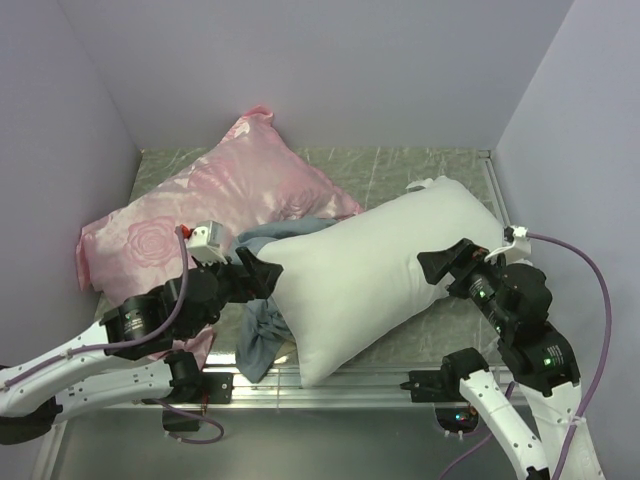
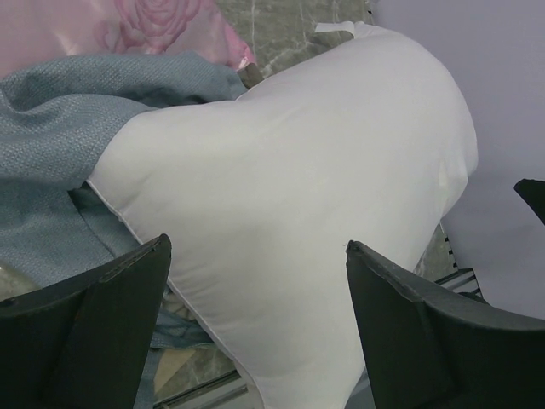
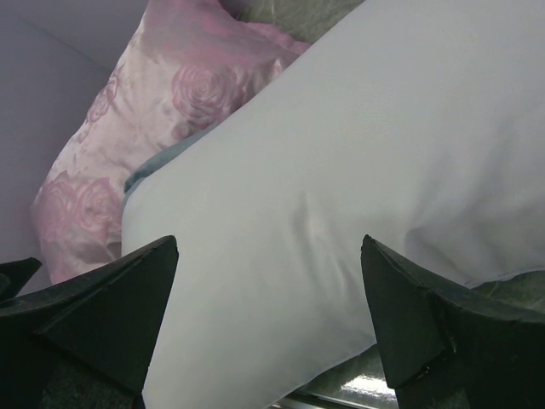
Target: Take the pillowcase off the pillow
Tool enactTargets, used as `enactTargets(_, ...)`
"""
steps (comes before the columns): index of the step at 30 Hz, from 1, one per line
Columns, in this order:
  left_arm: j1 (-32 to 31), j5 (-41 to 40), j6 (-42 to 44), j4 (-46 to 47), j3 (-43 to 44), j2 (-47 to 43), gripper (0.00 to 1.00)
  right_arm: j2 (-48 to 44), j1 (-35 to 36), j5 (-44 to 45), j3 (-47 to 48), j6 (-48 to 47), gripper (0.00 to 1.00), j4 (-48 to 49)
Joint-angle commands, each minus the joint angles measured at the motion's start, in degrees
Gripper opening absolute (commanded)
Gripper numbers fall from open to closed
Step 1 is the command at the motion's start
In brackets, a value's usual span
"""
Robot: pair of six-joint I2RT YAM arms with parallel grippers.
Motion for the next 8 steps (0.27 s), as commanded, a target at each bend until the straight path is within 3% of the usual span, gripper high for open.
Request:
enactTargets(1,0.24,-0.64,2.1,1.5,1.36,-0.45,0.89,-0.49,0.32,0.2,0.02,-1.64,0.95,2.6)
enactTargets(8,0.24,-0.2,3.24,2.03,2.23,0.25,0.9,-2.52,0.32,2.49,0.19,-2.52,0.97,1.37)
